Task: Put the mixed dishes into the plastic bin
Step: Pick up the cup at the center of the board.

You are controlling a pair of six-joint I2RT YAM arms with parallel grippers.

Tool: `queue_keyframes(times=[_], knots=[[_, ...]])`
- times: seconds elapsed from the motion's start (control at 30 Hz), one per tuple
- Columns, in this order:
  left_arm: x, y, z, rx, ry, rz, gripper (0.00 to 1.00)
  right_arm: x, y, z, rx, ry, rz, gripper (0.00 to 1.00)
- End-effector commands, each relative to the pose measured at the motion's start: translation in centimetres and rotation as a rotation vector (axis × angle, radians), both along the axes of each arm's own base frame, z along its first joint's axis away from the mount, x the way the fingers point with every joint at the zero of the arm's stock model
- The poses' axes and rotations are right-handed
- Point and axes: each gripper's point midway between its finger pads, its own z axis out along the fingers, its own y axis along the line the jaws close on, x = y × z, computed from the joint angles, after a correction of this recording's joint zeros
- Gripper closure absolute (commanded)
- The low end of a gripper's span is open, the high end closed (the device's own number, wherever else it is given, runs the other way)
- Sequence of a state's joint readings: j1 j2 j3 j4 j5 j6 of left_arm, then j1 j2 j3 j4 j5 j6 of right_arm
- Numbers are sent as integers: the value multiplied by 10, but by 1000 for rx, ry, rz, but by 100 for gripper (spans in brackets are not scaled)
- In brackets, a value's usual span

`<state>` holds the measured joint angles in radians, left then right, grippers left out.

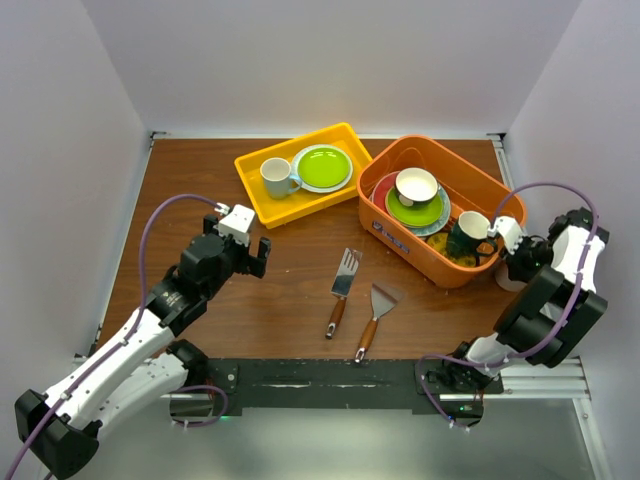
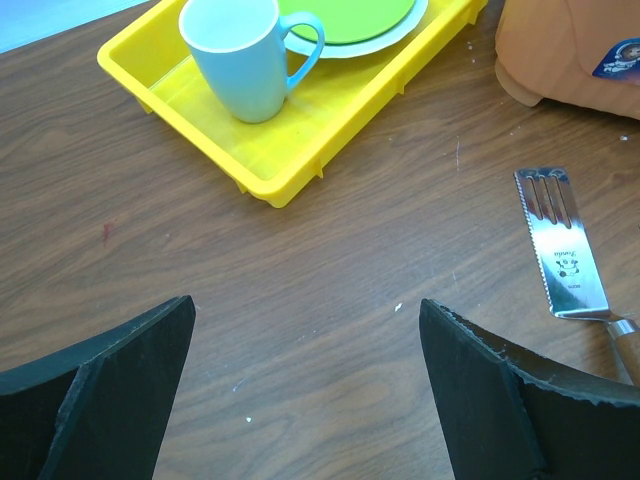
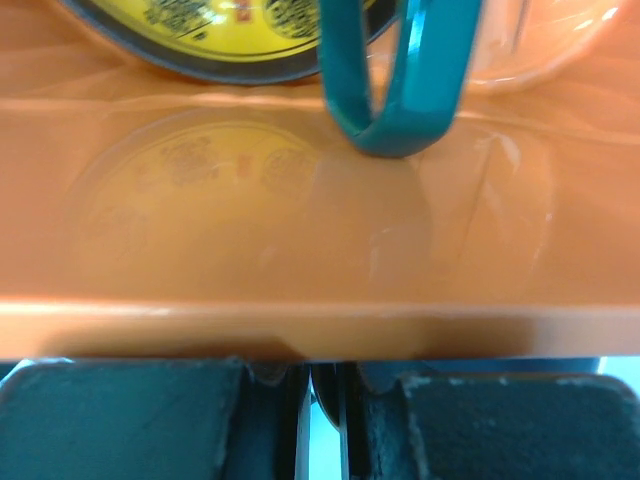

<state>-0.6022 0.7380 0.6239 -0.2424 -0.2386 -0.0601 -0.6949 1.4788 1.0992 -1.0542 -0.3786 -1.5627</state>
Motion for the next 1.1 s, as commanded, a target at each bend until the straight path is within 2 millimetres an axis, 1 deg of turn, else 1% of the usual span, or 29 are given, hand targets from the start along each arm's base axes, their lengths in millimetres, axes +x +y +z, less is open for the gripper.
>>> queue_keyframes(times=[0.0, 0.23, 0.3, 0.4, 0.47, 0.67, 0.77, 0.83, 0.87, 0.93, 0.97, 1.03, 1.07], knots=[[4, 1, 12, -28, -45, 10, 0, -7, -4, 30, -57, -12, 34, 100], [3, 1, 14, -32, -49, 9, 0, -17, 1, 67, -90, -55, 46, 100], [3, 1, 14, -34, -50, 8, 0, -19, 2, 74, -98, -66, 44, 100], [3, 0, 15, -35, -51, 6, 0, -22, 3, 93, -124, -94, 38, 100], [3, 0, 16, -37, -53, 3, 0, -23, 5, 100, -129, -105, 36, 100], [2, 0, 16, -38, -56, 3, 0, -25, 9, 124, -147, -140, 21, 100], [2, 0, 16, -37, -55, 1, 0, -24, 8, 140, -173, -170, 9, 100], [2, -1, 16, -39, -54, 0, 0, -26, 10, 146, -177, -180, 1, 100], [2, 0, 17, -39, -57, 1, 0, -25, 9, 152, -189, -196, 0, 100], [2, -1, 17, -39, -57, 0, 0, -25, 11, 159, -185, -211, -7, 100], [2, -1, 18, -40, -58, 0, 0, -23, 11, 166, -194, -227, -10, 100], [2, 0, 18, -41, -58, 2, 0, -24, 14, 170, -178, -232, -18, 100], [2, -1, 18, -40, -58, 0, 0, -23, 16, 176, -177, -250, -19, 100]])
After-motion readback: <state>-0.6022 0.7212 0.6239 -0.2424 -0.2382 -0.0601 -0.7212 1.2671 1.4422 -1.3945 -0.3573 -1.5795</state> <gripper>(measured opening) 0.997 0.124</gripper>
